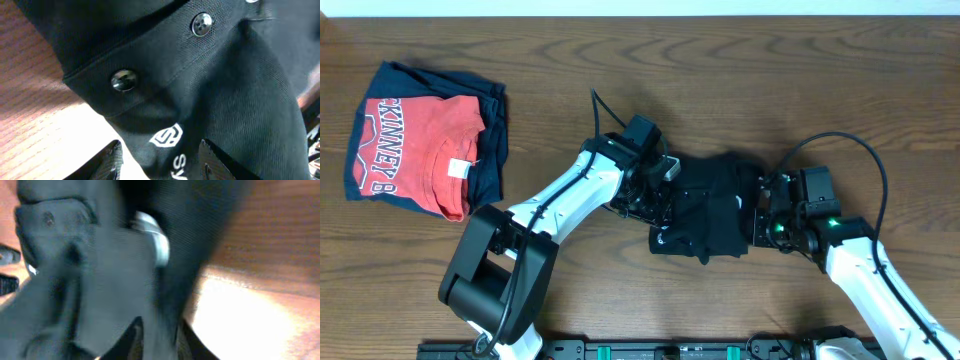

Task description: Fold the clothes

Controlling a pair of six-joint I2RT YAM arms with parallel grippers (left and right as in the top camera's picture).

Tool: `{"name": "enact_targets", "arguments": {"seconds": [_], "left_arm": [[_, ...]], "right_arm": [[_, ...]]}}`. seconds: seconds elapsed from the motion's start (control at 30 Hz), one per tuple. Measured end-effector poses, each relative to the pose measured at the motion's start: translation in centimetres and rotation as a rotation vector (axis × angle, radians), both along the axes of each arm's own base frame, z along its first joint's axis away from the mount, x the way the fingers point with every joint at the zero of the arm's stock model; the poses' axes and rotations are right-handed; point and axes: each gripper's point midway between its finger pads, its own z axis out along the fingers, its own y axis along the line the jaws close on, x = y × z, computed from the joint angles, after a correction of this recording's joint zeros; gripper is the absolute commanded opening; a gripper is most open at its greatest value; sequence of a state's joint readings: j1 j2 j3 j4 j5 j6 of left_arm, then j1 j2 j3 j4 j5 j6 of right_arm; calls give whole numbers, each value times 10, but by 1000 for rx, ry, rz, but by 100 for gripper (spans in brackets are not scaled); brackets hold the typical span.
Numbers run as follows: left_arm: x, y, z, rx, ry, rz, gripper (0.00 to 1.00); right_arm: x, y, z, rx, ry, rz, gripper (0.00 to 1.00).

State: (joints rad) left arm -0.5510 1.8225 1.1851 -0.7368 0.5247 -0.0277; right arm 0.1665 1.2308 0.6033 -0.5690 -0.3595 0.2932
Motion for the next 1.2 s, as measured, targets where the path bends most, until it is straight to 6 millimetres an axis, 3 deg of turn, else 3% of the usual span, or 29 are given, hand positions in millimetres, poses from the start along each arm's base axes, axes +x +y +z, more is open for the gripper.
{"name": "enact_targets", "arguments": {"seconds": [0.17,0.3,0.47,0.7,1.0,1.03,1.1,1.2], "left_arm": [[1,1,0,5,-3,1,51],[1,1,-1,7,-4,1,51],[1,1,-1,7,-5,-1,51],[1,1,-1,7,-5,-1,51],[1,1,-1,7,-5,-1,51],[1,1,-1,7,-5,-1,51],[1,1,-1,7,-5,-1,51],[1,1,-1,7,-5,-1,51]], "right_arm": [[-1,0,1,-3,-2,9,24],[-2,-2,0,-16,4,7,38],[-5,-12,-11,-74,39,-8,35],[-4,-4,-28,-41,78,10,25],[-5,16,-20,61,44,123,19],[-6,17,-20,65,41,134,20],[-6,17,-19,66,37,146,32],[-6,17,-20,57,32,159,37]]}}
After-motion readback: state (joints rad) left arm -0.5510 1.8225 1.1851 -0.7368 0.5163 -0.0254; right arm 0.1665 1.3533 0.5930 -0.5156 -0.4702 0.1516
